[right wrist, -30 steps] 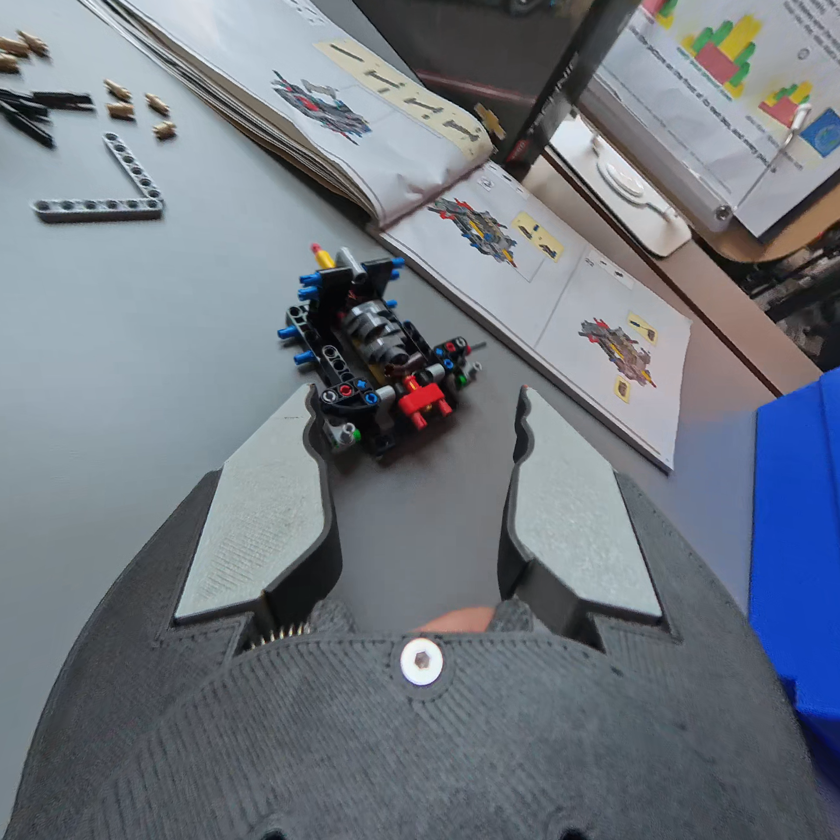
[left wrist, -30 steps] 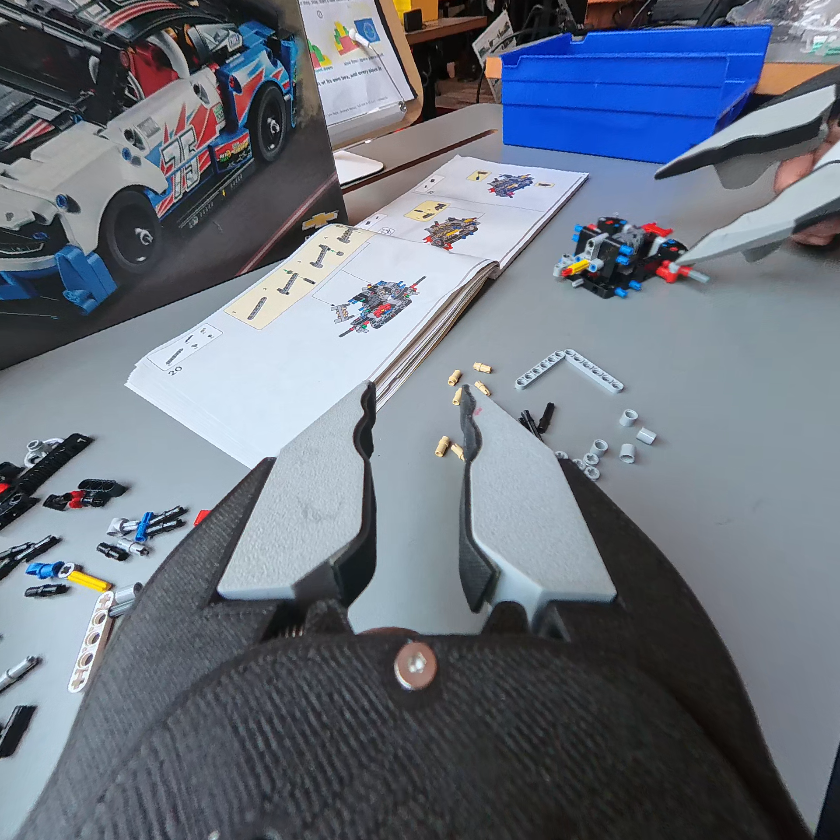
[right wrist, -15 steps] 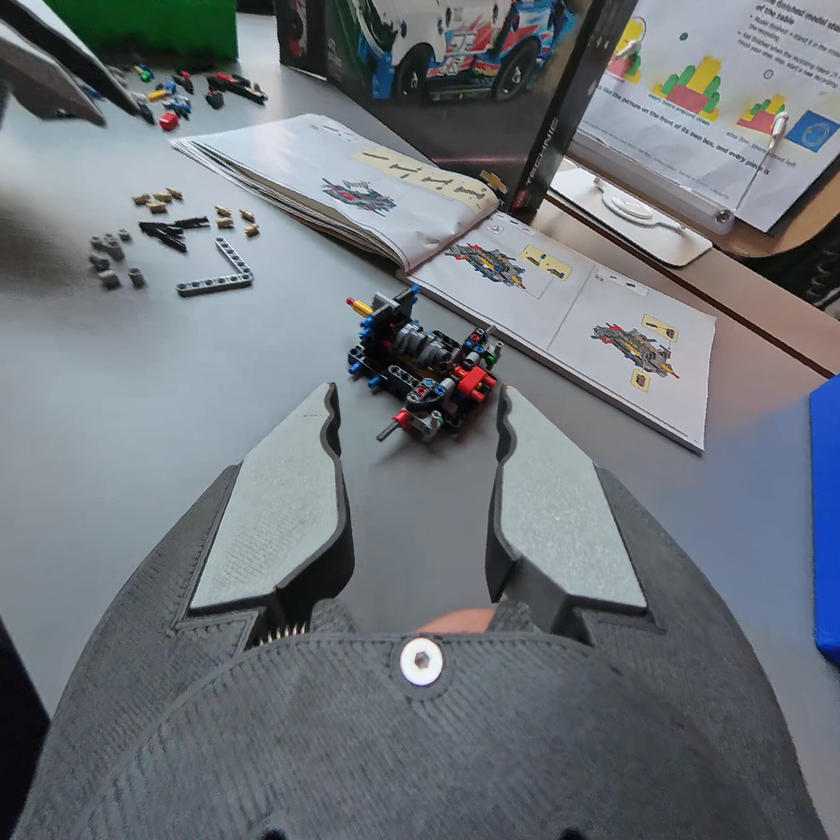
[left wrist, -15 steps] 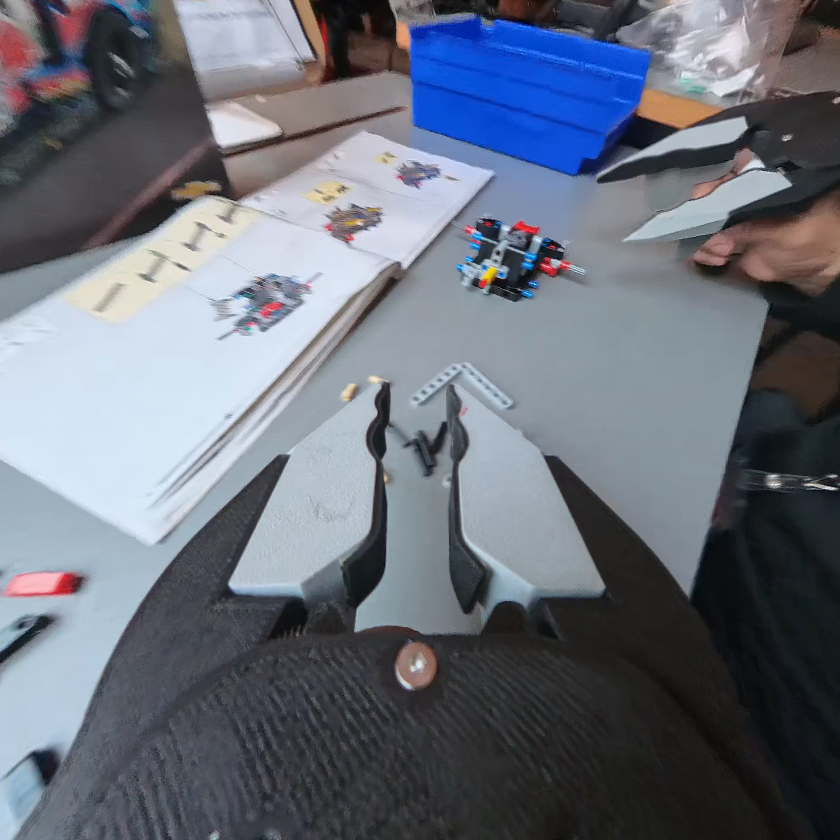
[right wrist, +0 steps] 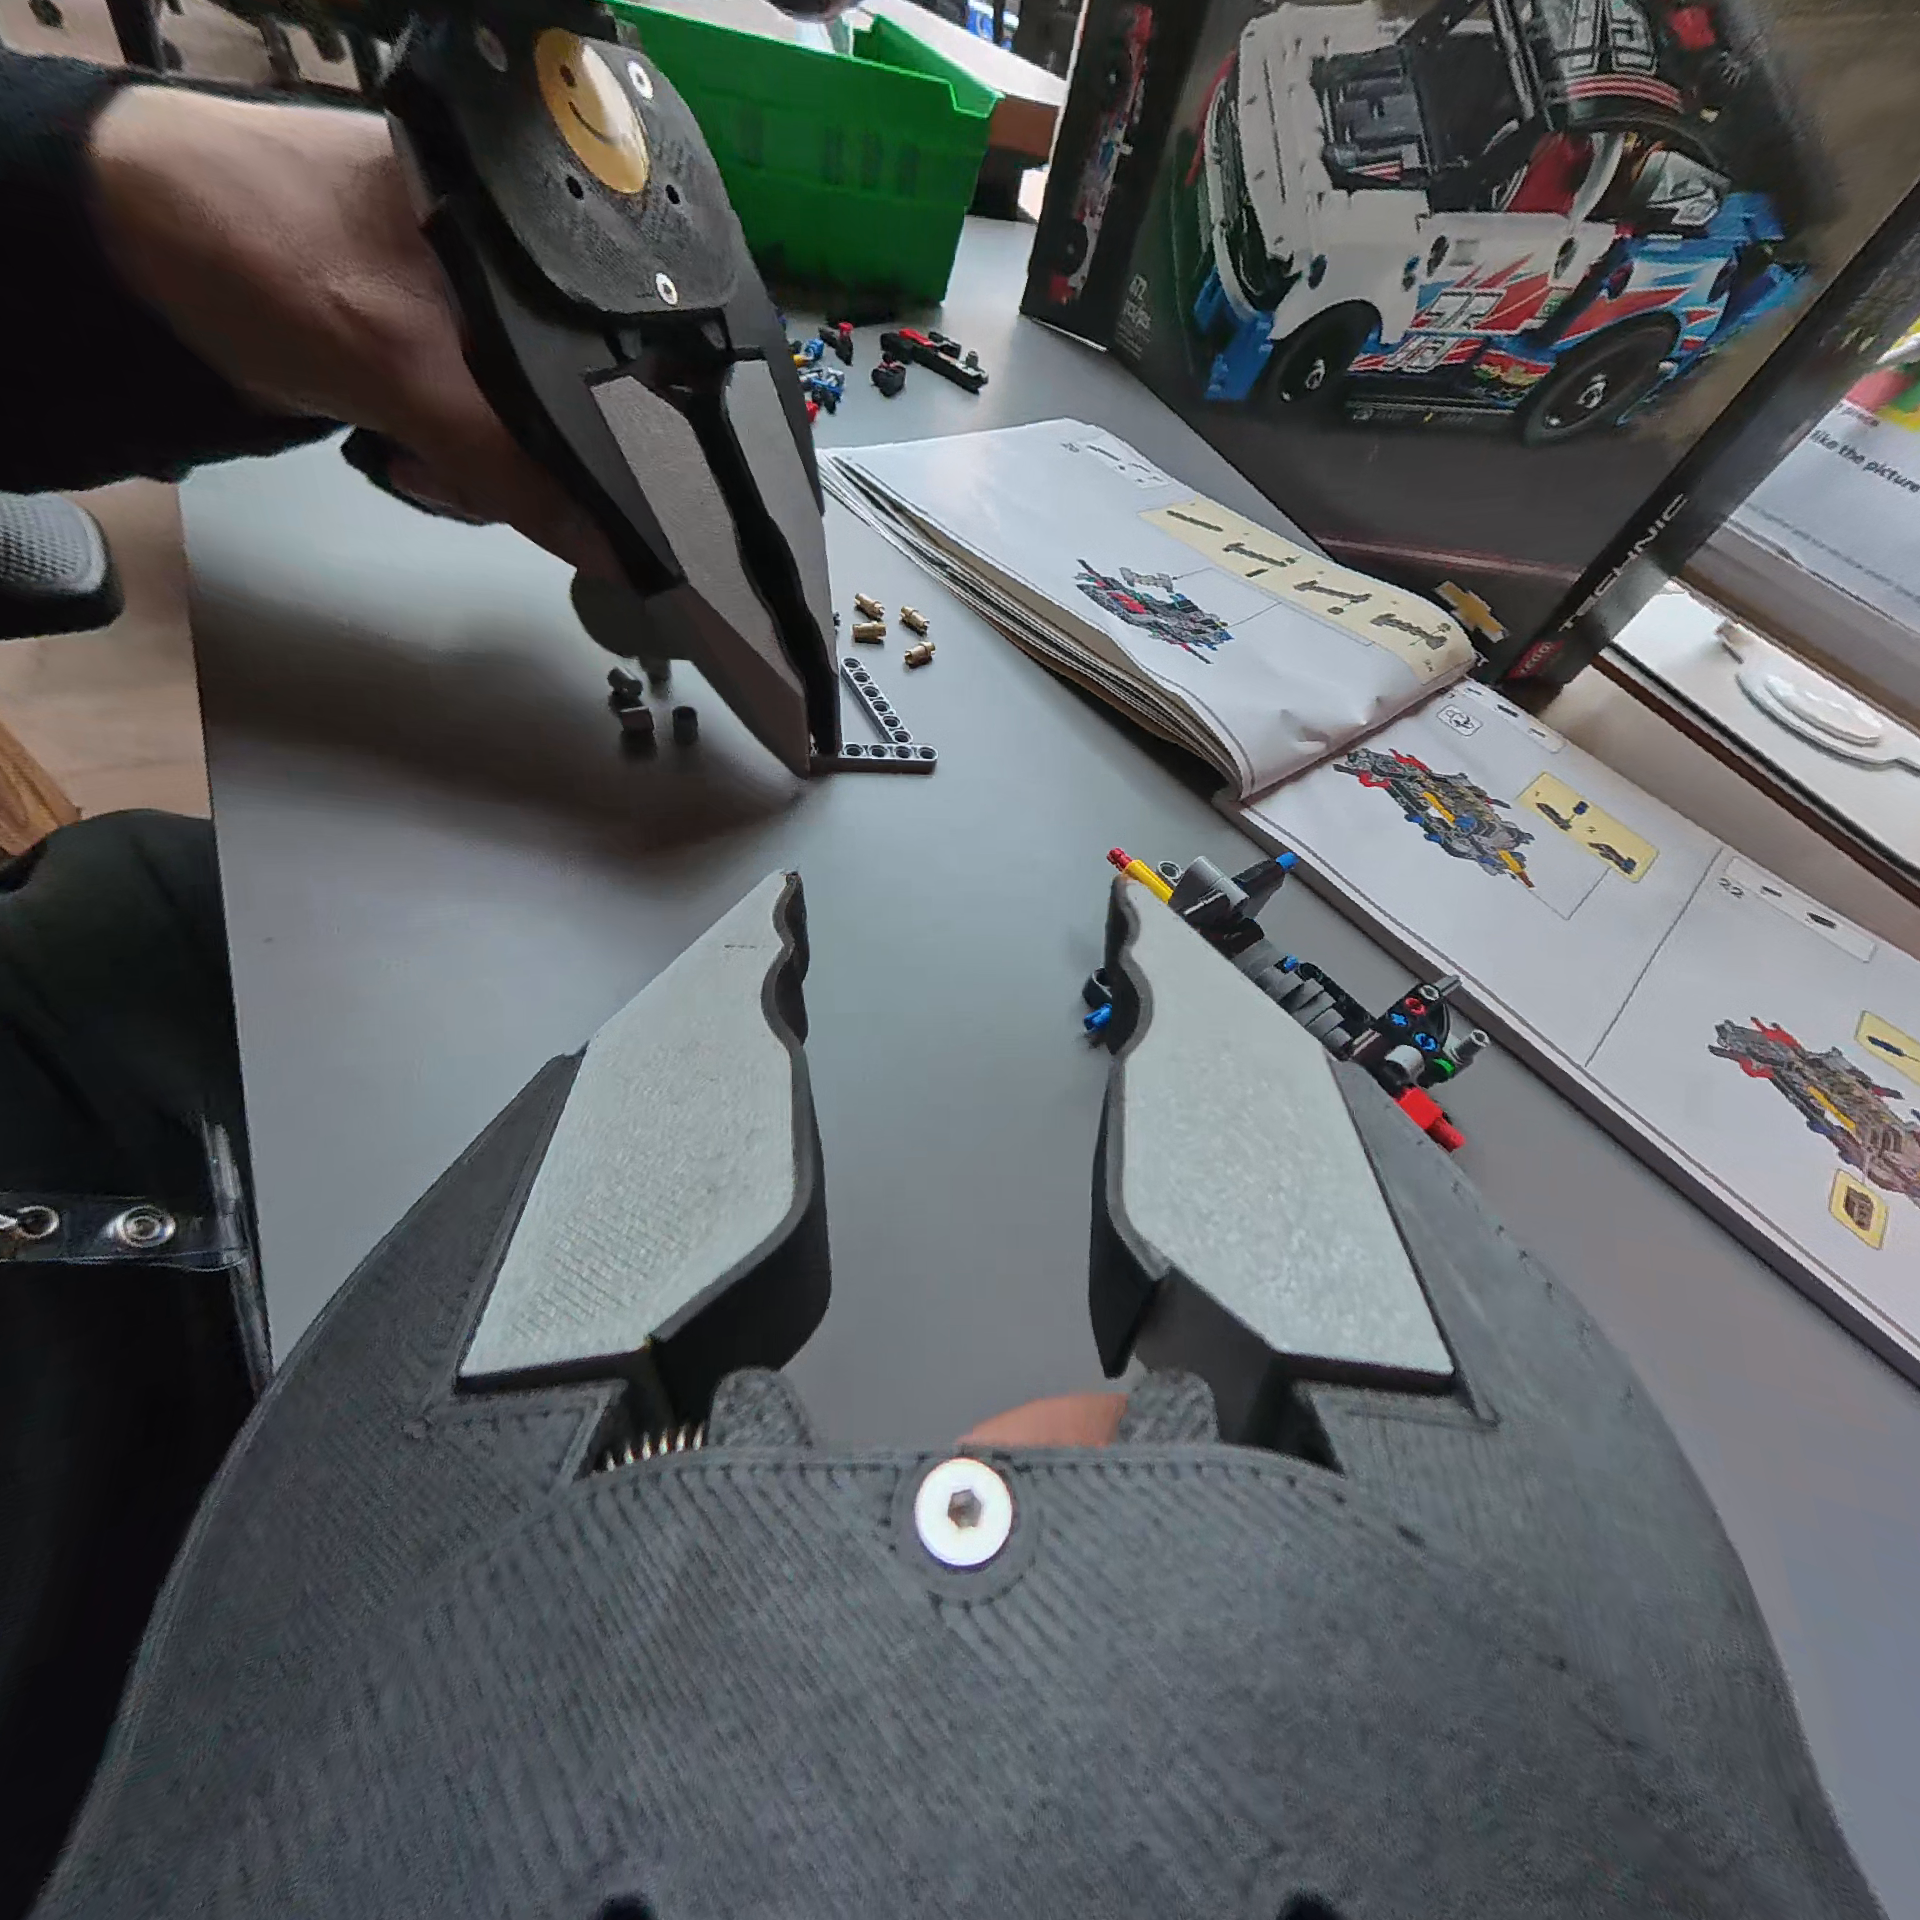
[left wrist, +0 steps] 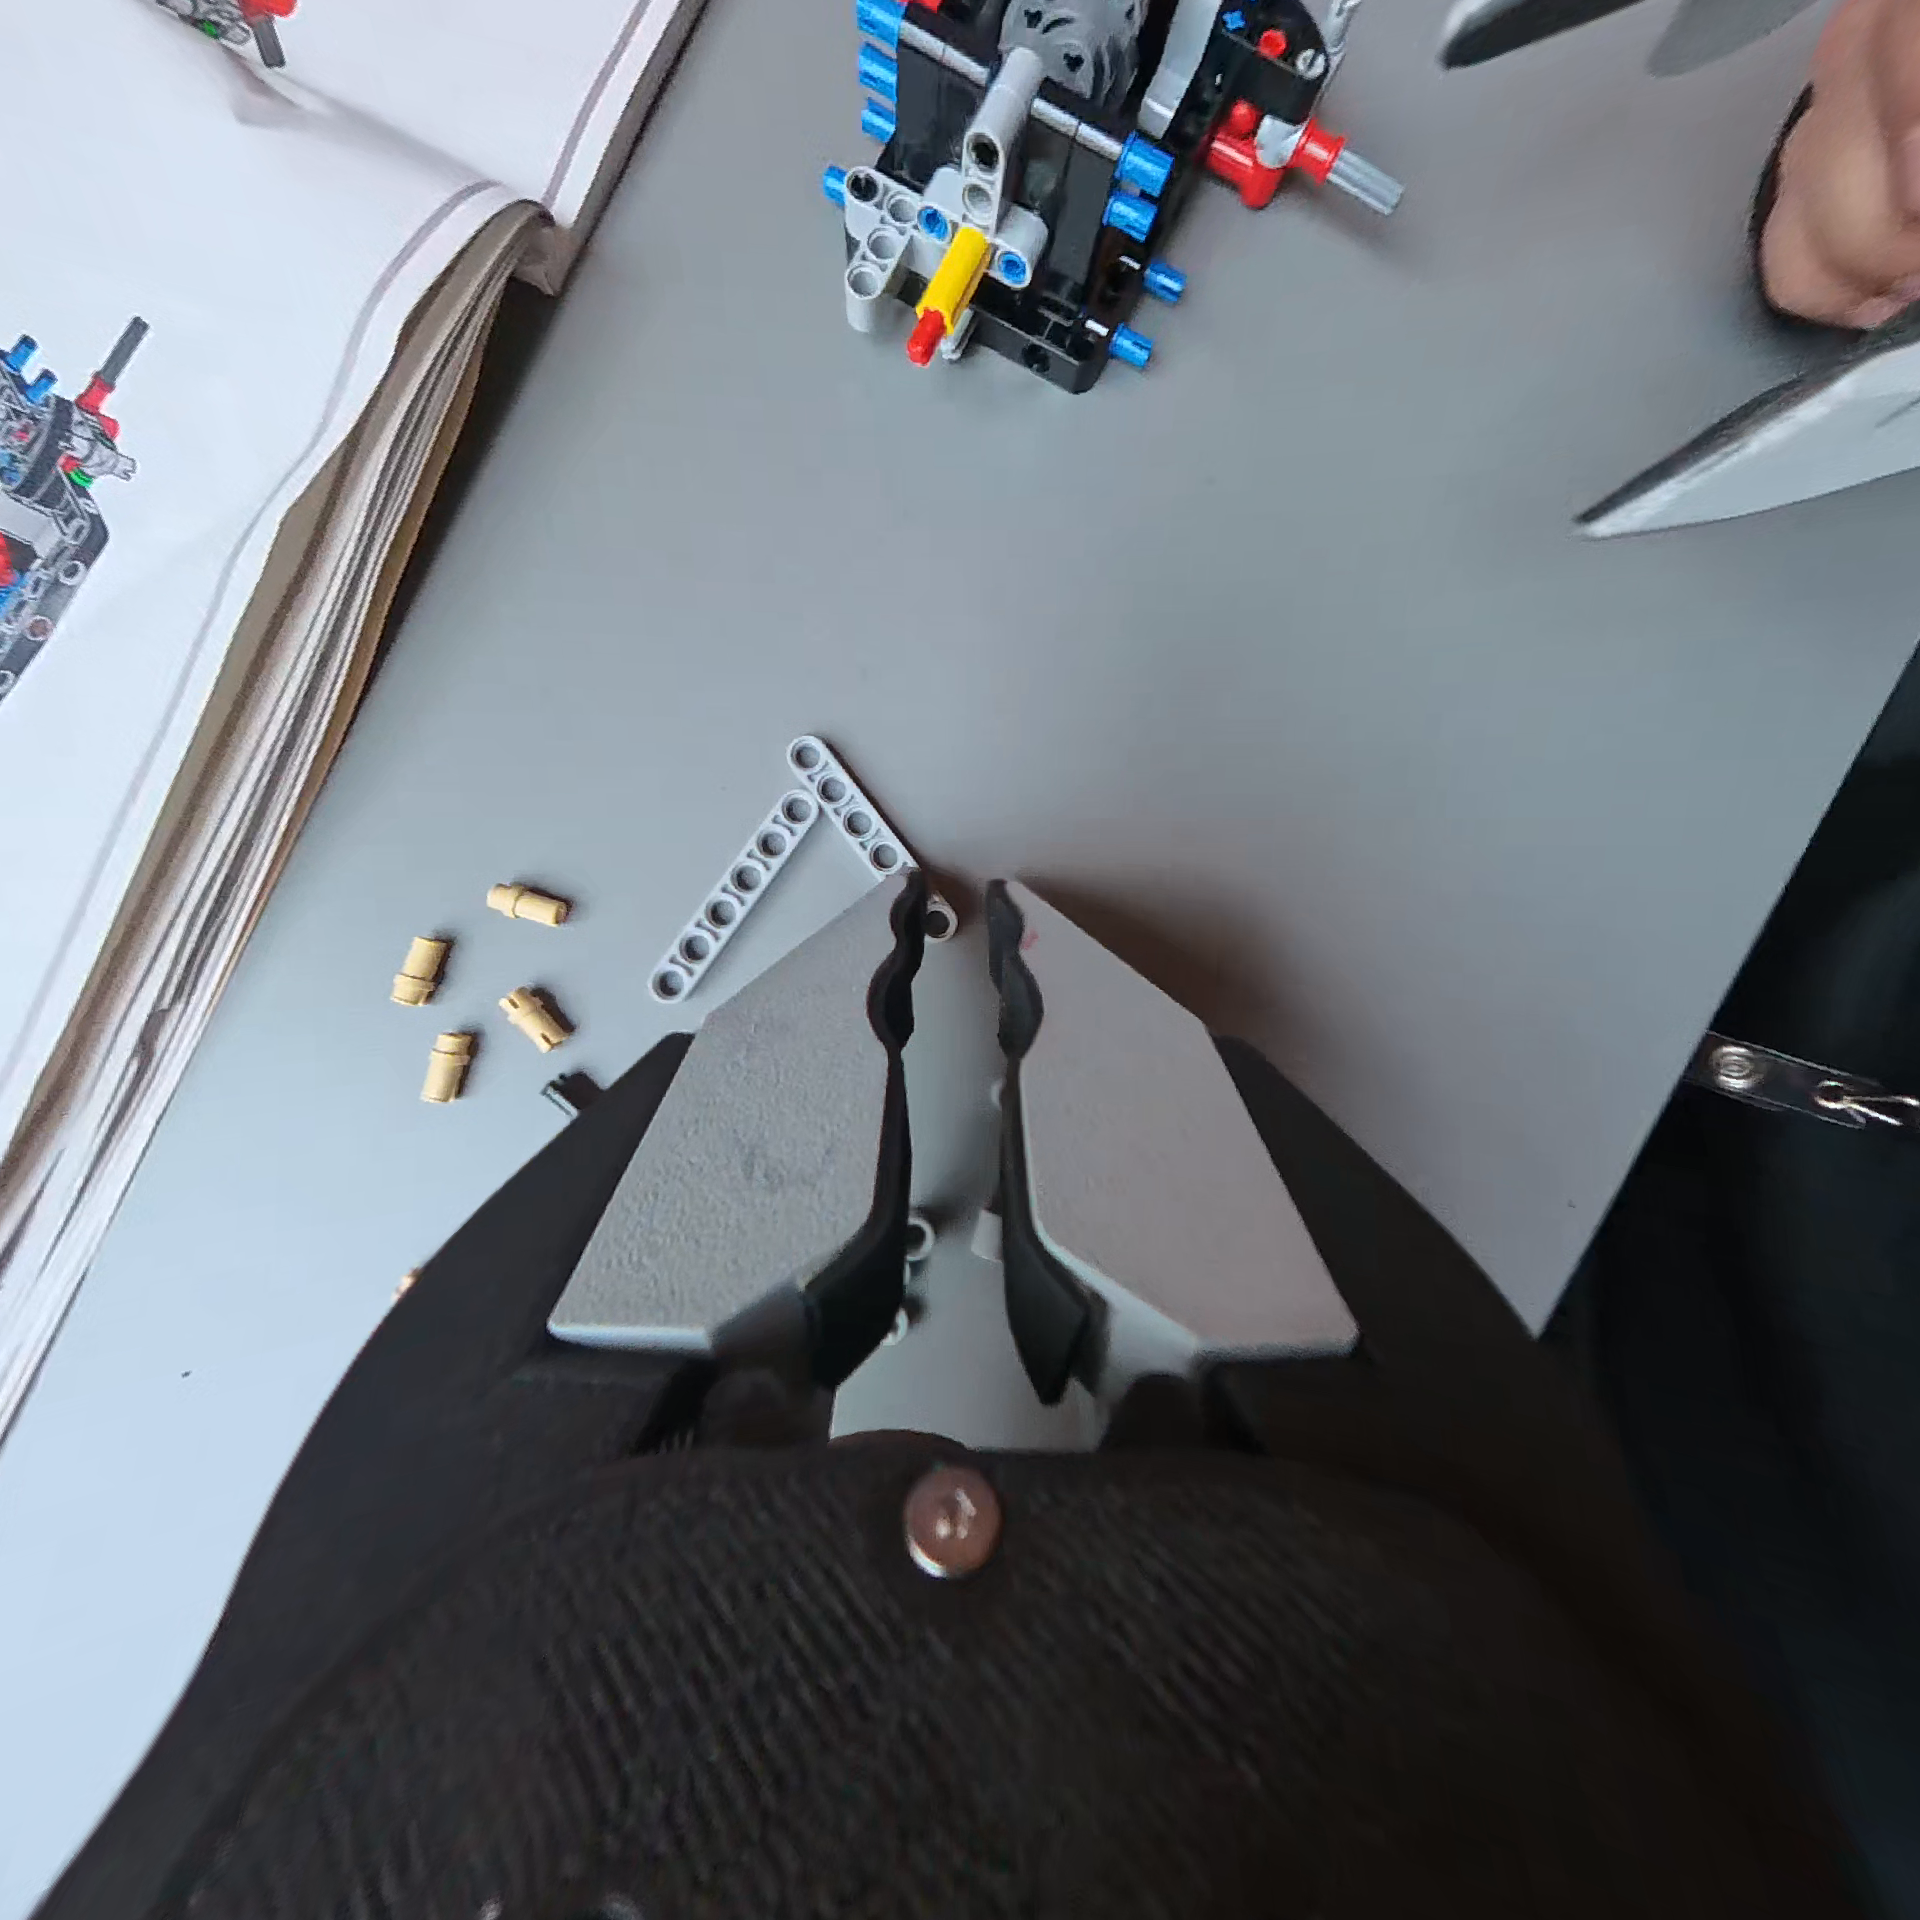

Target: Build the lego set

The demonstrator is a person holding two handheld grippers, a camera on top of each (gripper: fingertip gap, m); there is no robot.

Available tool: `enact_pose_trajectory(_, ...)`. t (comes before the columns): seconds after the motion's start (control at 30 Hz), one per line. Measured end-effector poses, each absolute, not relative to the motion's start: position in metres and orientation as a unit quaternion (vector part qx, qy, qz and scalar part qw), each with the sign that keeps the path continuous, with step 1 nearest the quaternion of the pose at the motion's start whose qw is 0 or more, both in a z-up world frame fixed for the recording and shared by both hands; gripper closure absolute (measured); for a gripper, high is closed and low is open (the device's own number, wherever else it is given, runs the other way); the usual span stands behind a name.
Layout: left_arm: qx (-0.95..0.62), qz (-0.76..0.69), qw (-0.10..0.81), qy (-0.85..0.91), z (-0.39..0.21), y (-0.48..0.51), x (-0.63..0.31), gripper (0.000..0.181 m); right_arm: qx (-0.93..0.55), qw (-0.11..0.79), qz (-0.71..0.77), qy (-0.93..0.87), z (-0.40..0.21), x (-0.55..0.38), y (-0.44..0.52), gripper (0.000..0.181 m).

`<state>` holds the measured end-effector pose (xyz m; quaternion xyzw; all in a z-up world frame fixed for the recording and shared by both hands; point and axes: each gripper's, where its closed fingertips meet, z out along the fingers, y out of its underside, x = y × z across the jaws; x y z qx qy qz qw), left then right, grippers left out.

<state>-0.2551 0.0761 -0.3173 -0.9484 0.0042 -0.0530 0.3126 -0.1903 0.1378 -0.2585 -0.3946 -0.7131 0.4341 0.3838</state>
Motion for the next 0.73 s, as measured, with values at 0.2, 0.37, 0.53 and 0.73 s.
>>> enact_pose_trajectory(0.2,-0.952,-0.076,0.295,0.042,-0.318,0.072,-0.241,0.179,-0.381,0.352,0.460,-0.721,-0.257,-0.186,0.128,0.127)
enact_pose_trajectory(0.37,-0.948,-0.073,0.307,0.043,-0.306,0.064,-0.235,0.165,-0.337,0.321,0.422,-0.778,-0.267,-0.194,0.112,0.140)
enact_pose_trajectory(0.53,-0.958,-0.023,0.286,0.033,-0.317,0.067,-0.253,0.156,-0.332,0.302,0.451,-0.771,-0.264,-0.194,0.099,0.141)
enact_pose_trajectory(0.73,-0.958,-0.035,0.281,0.048,-0.321,0.072,-0.255,0.176,-0.336,0.315,0.434,-0.774,-0.270,-0.181,0.108,0.141)
